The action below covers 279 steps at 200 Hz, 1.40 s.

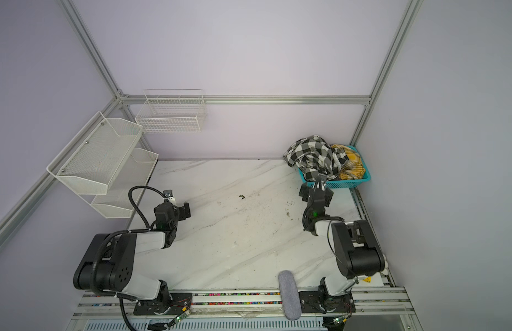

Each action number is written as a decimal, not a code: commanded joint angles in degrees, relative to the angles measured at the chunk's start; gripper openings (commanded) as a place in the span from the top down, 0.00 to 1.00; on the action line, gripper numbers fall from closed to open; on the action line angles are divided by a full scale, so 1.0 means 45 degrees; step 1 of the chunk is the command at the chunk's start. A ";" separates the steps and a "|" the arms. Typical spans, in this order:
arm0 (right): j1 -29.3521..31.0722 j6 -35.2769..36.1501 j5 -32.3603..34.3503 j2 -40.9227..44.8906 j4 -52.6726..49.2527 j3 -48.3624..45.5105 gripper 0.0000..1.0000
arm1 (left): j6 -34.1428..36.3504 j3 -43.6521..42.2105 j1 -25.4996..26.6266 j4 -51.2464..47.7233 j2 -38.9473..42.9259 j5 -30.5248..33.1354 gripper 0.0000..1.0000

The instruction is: Fold and stack the long sleeve shirts

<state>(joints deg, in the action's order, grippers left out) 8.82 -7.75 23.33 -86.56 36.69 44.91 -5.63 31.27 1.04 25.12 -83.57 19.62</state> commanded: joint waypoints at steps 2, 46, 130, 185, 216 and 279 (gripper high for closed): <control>0.0044 -0.3685 0.2315 0.2175 -0.7244 0.3639 0.03 | -0.2973 0.4887 0.0129 -0.6477 0.1421 0.1183 0.00; -0.1140 -0.4138 0.0492 -0.1140 -1.3292 0.9240 0.05 | -0.5073 0.8278 0.2676 -1.0824 0.2123 -0.2288 0.00; -0.2386 -0.2380 -0.1017 -0.6982 -1.7162 1.5816 0.06 | -0.5834 0.6803 0.6926 -1.2331 0.2738 -0.2059 0.00; -0.2507 -0.1367 -0.2243 -0.9034 -1.6841 1.6834 0.53 | -0.6078 0.6947 0.6919 -1.2050 0.1856 -0.1760 0.02; -0.2507 -0.1466 -0.2946 -0.8966 -1.6692 1.7309 0.89 | -0.5855 0.7260 0.6898 -1.2295 0.2002 -0.1183 0.03; -0.1782 -0.1321 -0.5011 -0.6102 -1.6591 1.7509 1.00 | -0.6472 0.8429 0.6106 -1.3077 0.1730 -0.0822 0.05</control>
<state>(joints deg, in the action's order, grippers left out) -2.07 -14.48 6.50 -124.18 -38.35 122.43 -32.40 63.72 30.68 -31.73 -75.77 14.55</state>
